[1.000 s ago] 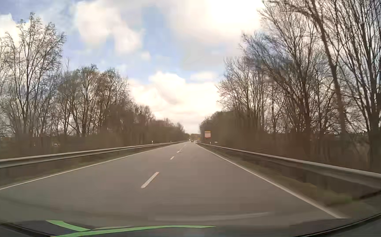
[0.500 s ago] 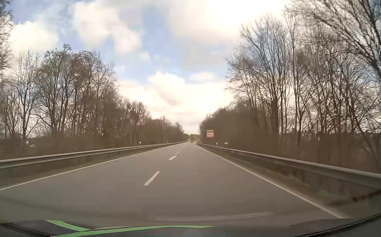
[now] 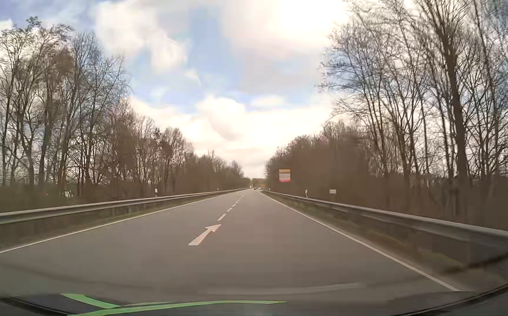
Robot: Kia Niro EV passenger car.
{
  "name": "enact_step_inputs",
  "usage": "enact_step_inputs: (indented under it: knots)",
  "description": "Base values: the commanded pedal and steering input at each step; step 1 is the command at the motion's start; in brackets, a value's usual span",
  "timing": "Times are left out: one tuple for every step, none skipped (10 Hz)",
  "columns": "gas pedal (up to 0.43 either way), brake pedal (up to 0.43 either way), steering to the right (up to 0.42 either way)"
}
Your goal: Follow the waypoints while adhering to traffic rules and regulations
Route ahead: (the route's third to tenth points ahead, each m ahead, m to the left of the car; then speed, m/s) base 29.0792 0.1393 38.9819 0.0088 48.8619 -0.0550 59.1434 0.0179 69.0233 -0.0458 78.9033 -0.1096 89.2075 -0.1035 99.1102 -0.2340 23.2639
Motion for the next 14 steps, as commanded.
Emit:
enact_step_inputs:
  knots:
    - [0.087,0.0,0.001]
    - [0.087,0.0,0.001]
    - [0.087,0.0,0.001]
    - [0.087,0.0,0.001]
    - [0.087,0.0,0.001]
    - [0.087,0.0,0.001]
    - [0.087,0.0,0.001]
    - [0.087,0.0,0.001]
    - [0.087,0.0,0.001]
    - [0.087,0.0,0.001]
    - [0.087,0.0,0.001]
    - [0.087,0.0,0.001]
    - [0.098,0.0,0.001]
    - [0.098,0.0,0.001]
